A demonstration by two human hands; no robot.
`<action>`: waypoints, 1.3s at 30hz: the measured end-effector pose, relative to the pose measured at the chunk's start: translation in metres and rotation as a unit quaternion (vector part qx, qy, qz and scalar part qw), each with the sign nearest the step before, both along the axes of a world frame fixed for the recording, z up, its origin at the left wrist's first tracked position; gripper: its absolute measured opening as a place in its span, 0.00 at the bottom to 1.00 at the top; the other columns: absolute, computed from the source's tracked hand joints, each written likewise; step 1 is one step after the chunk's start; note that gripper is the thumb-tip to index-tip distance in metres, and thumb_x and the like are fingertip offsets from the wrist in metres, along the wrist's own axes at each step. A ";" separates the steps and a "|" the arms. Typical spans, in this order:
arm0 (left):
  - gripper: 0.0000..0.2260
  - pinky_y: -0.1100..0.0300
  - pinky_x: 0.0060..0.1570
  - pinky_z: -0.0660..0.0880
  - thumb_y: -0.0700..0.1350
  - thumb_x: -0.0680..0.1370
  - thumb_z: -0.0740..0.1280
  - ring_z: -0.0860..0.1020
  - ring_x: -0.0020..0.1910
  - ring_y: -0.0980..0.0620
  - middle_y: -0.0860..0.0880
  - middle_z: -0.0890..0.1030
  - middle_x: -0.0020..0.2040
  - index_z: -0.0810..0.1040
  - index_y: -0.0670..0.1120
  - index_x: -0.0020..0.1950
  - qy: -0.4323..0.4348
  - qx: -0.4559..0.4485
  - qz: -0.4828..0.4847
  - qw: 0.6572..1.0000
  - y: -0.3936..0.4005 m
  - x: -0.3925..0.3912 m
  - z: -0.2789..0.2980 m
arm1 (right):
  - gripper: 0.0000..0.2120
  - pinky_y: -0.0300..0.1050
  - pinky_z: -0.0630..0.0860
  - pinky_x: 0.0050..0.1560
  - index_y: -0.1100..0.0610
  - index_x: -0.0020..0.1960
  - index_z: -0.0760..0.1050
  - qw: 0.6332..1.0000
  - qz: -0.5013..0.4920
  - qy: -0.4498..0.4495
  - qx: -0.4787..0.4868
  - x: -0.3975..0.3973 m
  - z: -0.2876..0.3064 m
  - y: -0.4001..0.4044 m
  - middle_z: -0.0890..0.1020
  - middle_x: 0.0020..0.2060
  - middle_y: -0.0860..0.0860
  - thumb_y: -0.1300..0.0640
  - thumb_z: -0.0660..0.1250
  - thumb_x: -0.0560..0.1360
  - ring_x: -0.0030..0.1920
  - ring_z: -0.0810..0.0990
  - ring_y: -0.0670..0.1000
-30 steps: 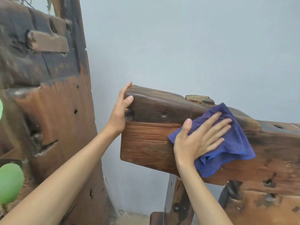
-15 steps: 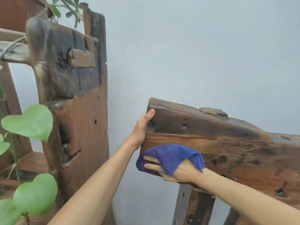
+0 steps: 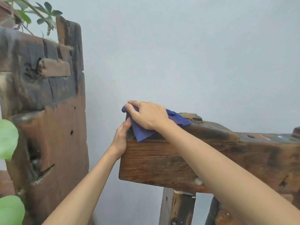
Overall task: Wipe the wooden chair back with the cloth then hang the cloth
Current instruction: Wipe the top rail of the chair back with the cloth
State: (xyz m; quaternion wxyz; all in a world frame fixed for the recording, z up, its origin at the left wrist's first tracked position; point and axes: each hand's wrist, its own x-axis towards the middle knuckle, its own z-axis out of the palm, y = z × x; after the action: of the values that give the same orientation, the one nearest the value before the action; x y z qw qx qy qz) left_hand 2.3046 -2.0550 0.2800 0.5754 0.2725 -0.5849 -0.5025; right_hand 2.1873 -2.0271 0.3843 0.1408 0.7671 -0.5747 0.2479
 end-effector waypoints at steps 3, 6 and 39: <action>0.31 0.34 0.69 0.71 0.74 0.73 0.65 0.80 0.63 0.35 0.39 0.84 0.60 0.83 0.52 0.63 0.003 -0.013 0.006 1.000 -0.001 0.003 -0.001 | 0.27 0.50 0.67 0.48 0.34 0.71 0.69 1.000 0.009 -0.015 -0.009 -0.019 -0.005 0.008 0.80 0.65 0.43 0.29 0.43 0.78 0.64 0.79 0.55; 0.32 0.39 0.62 0.77 0.77 0.69 0.65 0.83 0.59 0.38 0.43 0.86 0.57 0.85 0.54 0.58 0.002 -0.010 0.012 1.000 0.000 0.002 -0.002 | 0.27 0.51 0.71 0.49 0.33 0.71 0.68 0.999 -0.007 -0.024 -0.022 -0.063 -0.014 0.016 0.79 0.66 0.39 0.29 0.43 0.78 0.64 0.79 0.54; 0.49 0.37 0.75 0.65 0.72 0.62 0.72 0.74 0.70 0.35 0.34 0.77 0.68 0.73 0.36 0.70 0.087 0.119 -0.056 0.987 -0.007 0.001 -0.007 | 0.35 0.49 0.74 0.49 0.39 0.80 0.56 0.979 0.013 -0.046 -0.196 -0.007 -0.201 0.033 0.73 0.72 0.48 0.44 0.64 0.76 0.59 0.79 0.52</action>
State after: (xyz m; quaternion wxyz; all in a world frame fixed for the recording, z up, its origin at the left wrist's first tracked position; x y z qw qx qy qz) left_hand 2.3052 -2.0622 0.2733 0.5584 0.2611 -0.4830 -0.6218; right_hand 2.1798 -1.9943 0.1832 0.2585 0.7199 -0.5103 0.3930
